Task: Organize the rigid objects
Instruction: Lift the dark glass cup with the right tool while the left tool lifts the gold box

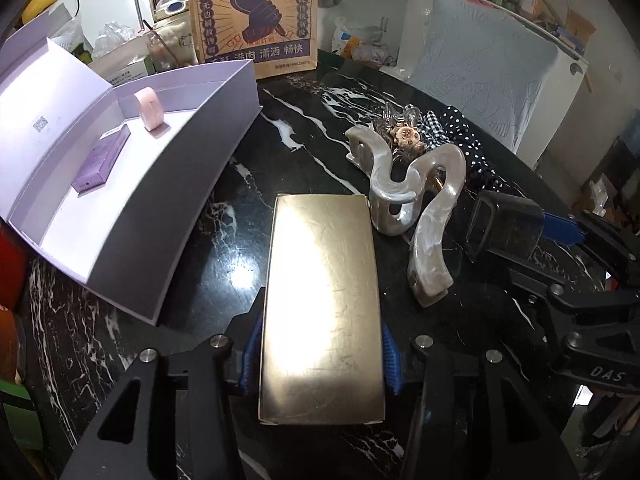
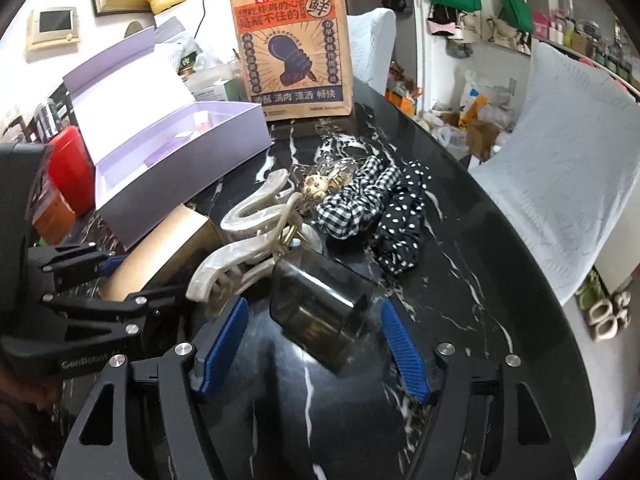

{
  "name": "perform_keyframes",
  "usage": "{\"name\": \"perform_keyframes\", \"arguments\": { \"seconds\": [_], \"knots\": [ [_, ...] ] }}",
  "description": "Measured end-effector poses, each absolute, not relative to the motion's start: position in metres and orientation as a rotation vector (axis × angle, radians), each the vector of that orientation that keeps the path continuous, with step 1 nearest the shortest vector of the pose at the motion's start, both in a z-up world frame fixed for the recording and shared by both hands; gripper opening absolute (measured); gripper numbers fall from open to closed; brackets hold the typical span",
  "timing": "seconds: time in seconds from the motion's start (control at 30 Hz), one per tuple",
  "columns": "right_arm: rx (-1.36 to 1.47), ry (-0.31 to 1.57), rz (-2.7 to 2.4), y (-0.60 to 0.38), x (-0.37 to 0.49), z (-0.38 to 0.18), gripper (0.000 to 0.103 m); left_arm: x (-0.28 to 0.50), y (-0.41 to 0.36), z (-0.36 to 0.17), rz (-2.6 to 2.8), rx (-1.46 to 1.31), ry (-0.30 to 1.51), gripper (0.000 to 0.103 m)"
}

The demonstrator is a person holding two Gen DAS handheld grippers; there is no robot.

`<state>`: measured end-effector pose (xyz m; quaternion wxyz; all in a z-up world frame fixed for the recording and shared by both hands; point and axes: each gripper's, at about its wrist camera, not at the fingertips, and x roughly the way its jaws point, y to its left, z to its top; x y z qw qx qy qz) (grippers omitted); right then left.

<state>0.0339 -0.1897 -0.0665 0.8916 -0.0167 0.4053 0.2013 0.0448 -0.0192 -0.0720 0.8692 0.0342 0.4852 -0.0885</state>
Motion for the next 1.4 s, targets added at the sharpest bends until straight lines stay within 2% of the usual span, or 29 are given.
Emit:
{"name": "perform_keyframes", "arguments": {
  "seconds": [0.27,0.37,0.6,0.77,1.4],
  "knots": [
    [-0.007,0.878,0.417,-0.186,0.049,-0.075,0.069,0.051,-0.02,-0.072,-0.187,0.069,1.003,0.048],
    [-0.017,0.872,0.408,-0.185,0.05,-0.075,0.053,0.053,-0.02,-0.073,-0.184,0.067,1.001,0.048],
    [-0.033,0.876,0.421,-0.184,0.047,-0.072,0.052,0.053,-0.021,-0.073,-0.182,0.068,0.998,0.048],
    [-0.032,0.875,0.42,-0.187,0.04,-0.068,0.052,0.052,-0.019,-0.072,-0.185,0.068,1.013,0.044],
    [-0.06,0.838,0.505,-0.173,0.013,-0.048,0.052,0.021,0.002,-0.048,-0.125,0.028,0.983,0.044]
  ]
}}
